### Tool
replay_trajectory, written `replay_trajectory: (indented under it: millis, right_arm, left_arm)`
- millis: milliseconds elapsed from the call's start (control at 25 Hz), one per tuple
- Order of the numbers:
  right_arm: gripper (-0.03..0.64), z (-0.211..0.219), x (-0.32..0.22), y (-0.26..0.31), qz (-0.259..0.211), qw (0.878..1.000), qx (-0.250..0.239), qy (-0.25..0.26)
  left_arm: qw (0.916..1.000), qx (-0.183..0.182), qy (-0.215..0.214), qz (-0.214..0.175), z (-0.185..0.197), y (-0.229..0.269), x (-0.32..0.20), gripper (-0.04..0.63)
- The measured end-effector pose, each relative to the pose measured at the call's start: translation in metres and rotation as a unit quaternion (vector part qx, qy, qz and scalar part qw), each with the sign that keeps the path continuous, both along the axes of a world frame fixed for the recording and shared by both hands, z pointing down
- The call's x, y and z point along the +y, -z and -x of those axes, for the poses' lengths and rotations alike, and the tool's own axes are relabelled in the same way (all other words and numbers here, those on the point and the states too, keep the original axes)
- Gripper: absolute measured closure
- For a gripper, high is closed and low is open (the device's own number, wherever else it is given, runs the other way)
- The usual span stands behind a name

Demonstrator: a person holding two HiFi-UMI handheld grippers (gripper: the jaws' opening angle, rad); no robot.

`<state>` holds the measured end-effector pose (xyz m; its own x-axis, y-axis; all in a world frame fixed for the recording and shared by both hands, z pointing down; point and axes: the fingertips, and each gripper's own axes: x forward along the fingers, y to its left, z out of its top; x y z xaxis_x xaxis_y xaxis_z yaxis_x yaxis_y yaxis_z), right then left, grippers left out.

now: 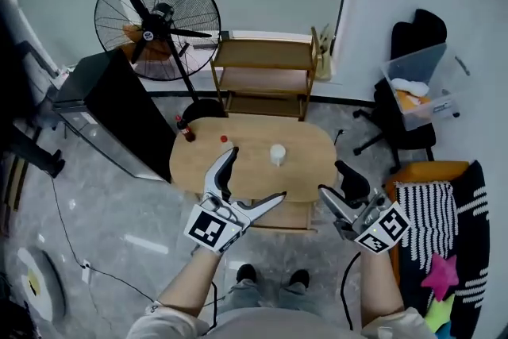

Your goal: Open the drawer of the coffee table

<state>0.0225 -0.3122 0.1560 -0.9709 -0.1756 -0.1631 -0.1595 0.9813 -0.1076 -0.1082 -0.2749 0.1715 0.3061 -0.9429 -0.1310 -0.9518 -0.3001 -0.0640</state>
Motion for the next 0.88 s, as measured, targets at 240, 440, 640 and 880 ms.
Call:
replay_trajectory:
  millis: [240, 440, 640, 880]
  right_arm:
    - [0.549, 0.001, 0.006, 0.039, -0.033, 0.996, 0.052, -0.059]
    - [0.612, 0.011, 0.020, 0.050, -0.057, 0.992, 0.076, -0.078]
    - [0.612, 0.012, 0.009, 0.050, -0.045, 0.992, 0.072, -0.096]
    - [0.612, 0.000, -0.020, 0.047, -0.035, 0.989, 0.061, -0.132]
  left_arm:
    - [0.9995, -0.021, 0.003, -0.023, -0.001, 0.047, 0.015, 0.318]
    - [0.9985, -0.046, -0.029, 0.000, -0.015, 0.057, 0.016, 0.595]
    - [0.9990, -0.041, -0.003, -0.015, -0.012, 0.066, 0.005, 0.597]
    - [0.9988, -0.038, 0.030, 0.003, 0.013, 0.053, -0.009, 0.597]
